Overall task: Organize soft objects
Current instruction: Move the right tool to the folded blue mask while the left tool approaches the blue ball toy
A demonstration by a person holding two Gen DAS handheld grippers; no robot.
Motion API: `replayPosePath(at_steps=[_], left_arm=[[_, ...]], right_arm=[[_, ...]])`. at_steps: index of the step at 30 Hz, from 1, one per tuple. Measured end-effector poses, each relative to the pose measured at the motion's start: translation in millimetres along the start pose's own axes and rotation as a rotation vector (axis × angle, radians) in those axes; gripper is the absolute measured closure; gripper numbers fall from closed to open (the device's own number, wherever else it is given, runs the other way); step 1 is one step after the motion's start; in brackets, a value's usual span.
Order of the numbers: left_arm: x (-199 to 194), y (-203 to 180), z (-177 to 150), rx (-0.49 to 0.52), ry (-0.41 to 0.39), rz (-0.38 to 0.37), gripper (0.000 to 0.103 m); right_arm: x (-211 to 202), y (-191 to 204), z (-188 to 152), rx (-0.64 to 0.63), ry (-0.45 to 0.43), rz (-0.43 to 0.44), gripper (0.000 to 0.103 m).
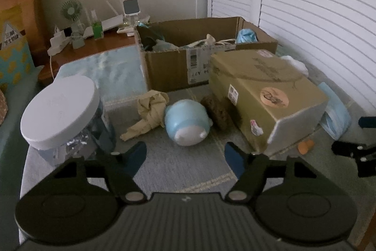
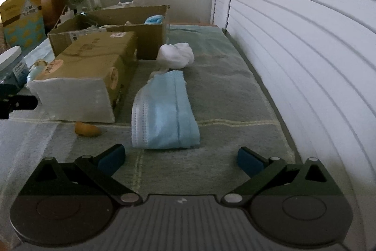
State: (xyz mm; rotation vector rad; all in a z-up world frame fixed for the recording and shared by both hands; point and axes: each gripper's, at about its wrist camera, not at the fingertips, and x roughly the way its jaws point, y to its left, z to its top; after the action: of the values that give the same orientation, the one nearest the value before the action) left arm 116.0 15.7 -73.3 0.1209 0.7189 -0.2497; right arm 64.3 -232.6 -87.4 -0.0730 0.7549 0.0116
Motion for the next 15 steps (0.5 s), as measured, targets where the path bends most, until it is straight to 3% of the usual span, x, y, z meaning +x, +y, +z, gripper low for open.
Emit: replayPosePath(at_steps=[11, 15], left_arm=[[9.4, 1.2, 14.0, 0.015, -0.038, 0.0, 0.039], [14.8, 3.5, 15.8, 0.006, -0.033, -0.024, 0.052]], right_arm=[[1.0, 6.5, 3.5, -0.054, -0.006, 0.032, 0.0], [3.3, 12.3, 6.9, -0.078, -0.006, 0.038, 0.0]])
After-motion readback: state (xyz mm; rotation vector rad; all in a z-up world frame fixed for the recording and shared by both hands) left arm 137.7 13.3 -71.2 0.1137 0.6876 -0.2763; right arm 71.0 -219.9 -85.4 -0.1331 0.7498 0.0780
